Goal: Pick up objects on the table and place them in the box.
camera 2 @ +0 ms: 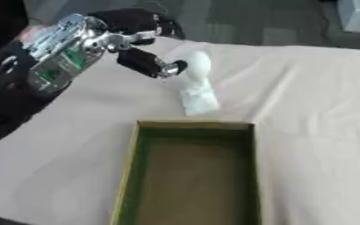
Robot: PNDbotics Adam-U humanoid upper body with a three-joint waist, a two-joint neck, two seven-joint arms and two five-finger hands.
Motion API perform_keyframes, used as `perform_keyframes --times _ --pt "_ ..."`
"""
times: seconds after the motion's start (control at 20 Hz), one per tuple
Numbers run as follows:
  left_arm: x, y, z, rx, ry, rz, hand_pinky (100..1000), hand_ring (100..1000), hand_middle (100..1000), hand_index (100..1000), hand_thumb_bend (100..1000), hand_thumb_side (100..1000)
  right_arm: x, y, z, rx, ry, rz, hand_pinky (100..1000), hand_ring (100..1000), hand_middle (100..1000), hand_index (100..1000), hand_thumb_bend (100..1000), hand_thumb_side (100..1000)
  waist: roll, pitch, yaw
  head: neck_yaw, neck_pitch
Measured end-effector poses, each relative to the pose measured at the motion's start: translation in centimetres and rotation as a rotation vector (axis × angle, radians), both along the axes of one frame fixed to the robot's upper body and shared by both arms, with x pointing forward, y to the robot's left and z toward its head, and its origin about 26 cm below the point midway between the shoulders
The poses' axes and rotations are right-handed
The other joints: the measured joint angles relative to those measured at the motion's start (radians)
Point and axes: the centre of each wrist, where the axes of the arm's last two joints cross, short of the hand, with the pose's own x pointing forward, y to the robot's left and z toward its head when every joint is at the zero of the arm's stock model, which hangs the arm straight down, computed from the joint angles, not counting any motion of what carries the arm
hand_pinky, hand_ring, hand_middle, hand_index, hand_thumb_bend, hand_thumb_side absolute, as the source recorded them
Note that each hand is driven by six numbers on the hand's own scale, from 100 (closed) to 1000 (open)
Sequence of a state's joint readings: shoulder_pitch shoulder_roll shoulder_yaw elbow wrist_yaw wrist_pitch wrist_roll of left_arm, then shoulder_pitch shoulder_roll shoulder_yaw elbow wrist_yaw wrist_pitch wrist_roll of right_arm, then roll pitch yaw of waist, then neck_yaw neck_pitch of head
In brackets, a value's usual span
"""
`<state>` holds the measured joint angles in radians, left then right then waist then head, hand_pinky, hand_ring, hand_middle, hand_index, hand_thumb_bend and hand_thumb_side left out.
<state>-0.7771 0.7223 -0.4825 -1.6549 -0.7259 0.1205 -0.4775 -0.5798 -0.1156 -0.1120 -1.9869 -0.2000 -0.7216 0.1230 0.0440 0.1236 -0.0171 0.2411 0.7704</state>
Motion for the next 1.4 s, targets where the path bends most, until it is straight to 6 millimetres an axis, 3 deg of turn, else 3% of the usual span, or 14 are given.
perform_keyframes --times 0.6,0.75,1.1,1.4 --pt "1.8 1.8 -2.9 0.013 -0.030 0.019 1000 961 949 958 213 920 0.0 1.1 0.4 0.019 -0.017 0.055 468 367 302 373 100 926 -0.024 0.043 -0.026 0.068 0.000" --pt "1.9 1.8 -2.8 0.008 -0.045 0.006 1000 916 877 943 208 912 0.1 1.3 0.6 0.022 -0.021 0.067 468 367 302 373 100 925 -0.021 0.047 -0.031 0.077 0.000" --pt "1.3 1.3 -1.1 -0.045 -0.086 -0.030 1000 920 944 948 187 913 0.0 1.7 0.9 0.023 -0.023 0.087 468 367 302 373 100 925 -0.008 0.049 -0.046 0.119 0.000" --pt "0.8 1.3 -0.4 -0.105 -0.078 -0.070 1000 905 948 954 181 912 0.0 2.4 1.1 0.024 -0.025 0.119 468 368 302 374 100 923 0.000 0.059 -0.067 0.129 0.000"
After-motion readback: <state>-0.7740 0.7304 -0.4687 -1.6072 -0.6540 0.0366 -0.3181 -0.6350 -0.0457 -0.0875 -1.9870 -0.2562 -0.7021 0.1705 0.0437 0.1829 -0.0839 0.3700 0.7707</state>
